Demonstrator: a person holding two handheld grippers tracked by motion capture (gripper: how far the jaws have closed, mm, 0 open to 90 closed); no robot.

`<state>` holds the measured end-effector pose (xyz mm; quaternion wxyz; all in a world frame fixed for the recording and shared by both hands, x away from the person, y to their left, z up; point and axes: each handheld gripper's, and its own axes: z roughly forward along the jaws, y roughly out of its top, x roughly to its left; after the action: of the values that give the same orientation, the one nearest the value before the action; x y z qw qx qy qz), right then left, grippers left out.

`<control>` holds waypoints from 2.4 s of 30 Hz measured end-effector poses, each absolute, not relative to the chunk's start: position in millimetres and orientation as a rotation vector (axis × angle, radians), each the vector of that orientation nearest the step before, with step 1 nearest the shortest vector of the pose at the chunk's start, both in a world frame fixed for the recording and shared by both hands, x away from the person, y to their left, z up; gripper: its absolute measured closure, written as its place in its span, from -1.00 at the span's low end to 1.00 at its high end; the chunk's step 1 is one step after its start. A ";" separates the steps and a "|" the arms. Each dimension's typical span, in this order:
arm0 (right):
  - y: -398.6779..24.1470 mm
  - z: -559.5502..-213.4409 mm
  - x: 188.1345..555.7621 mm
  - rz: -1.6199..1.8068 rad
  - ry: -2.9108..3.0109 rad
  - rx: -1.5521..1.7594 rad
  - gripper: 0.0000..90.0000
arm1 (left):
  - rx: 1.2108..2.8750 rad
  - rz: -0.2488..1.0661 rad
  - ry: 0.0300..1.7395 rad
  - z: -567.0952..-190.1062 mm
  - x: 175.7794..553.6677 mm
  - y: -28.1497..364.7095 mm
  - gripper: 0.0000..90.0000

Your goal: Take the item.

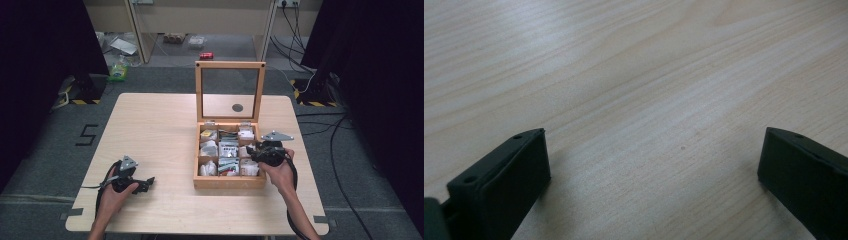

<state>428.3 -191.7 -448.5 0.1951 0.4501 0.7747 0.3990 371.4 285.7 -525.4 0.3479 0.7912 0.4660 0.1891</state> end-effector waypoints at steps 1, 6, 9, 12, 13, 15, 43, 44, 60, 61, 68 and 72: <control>-191.1 -448.4 428.5 1.115 2.174 1.262 0.18 | 2.051 0.490 1.208 -525.4 371.4 285.7 -1.00; -185.9 -450.7 430.6 1.095 2.189 1.244 0.18 | 2.051 0.491 1.209 -525.4 371.3 285.7 -1.00; -184.0 -452.9 431.7 1.091 2.198 1.253 0.20 | 2.051 0.491 1.208 -525.4 371.4 285.7 -1.00; -182.7 -455.3 431.9 1.076 2.215 1.251 0.28 | 2.051 0.491 1.208 -525.4 371.4 285.7 -1.00; -182.2 -455.7 431.8 1.079 2.215 1.255 0.31 | 2.051 0.491 1.208 -525.4 371.3 285.6 -1.00; -182.4 -455.6 431.7 1.094 2.220 1.254 0.39 | 2.051 0.491 1.209 -525.4 371.4 285.6 -1.00; -188.9 -446.5 428.4 1.195 2.150 1.183 0.88 | 2.051 0.491 1.209 -525.4 371.3 285.6 -1.00; -190.0 -444.7 428.0 1.204 2.144 1.185 0.88 | 2.051 0.491 1.209 -525.4 371.3 285.6 -1.00; -201.1 -430.0 425.2 1.260 2.084 1.185 0.89 | 2.051 0.491 1.209 -525.4 371.3 285.7 -1.00; -201.3 -428.7 424.8 1.268 2.084 1.183 0.89 | 2.051 0.491 1.209 -525.4 371.3 285.6 -1.00; -200.3 -420.3 422.1 1.288 2.068 1.157 0.89 | 2.054 0.492 1.209 -525.3 370.3 286.2 -1.00; -201.6 -419.5 422.6 1.300 2.062 1.163 0.89 | 2.054 0.492 1.209 -525.3 370.3 286.3 -1.00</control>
<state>422.6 -201.6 -419.5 0.2186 0.4202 0.7451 0.4695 370.3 286.3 -525.3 0.3467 0.7918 0.4658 0.1895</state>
